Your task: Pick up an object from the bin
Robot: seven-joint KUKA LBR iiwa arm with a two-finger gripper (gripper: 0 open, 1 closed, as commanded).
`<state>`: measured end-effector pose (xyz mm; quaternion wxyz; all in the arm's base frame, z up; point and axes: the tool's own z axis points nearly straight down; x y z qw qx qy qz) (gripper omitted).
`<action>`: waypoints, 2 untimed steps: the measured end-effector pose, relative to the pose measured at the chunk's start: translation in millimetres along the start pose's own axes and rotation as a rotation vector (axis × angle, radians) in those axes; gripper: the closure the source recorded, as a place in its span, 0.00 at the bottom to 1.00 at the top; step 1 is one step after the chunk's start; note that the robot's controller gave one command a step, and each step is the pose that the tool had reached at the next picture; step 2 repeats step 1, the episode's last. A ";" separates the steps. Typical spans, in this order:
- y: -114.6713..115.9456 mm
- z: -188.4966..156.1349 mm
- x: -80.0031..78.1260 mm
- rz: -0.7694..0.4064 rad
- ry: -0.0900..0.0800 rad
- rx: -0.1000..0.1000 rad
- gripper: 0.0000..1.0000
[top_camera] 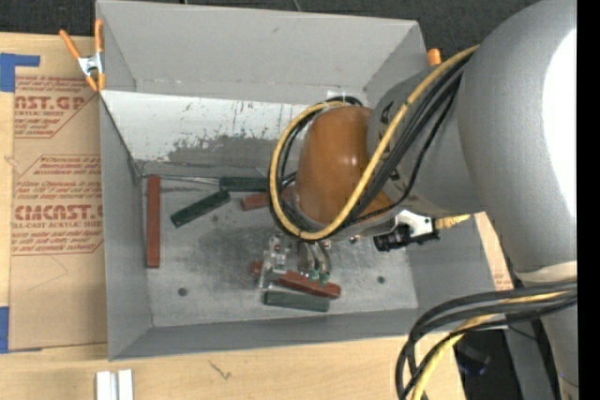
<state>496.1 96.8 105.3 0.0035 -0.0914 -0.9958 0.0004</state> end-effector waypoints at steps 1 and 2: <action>0.8 -14.5 -2.0 0.000 -0.008 -0.003 1.00; 0.8 -14.5 -2.0 0.000 -0.008 -0.003 1.00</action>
Offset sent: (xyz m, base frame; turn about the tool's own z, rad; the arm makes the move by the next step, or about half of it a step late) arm -0.0001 0.0001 0.0373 0.0000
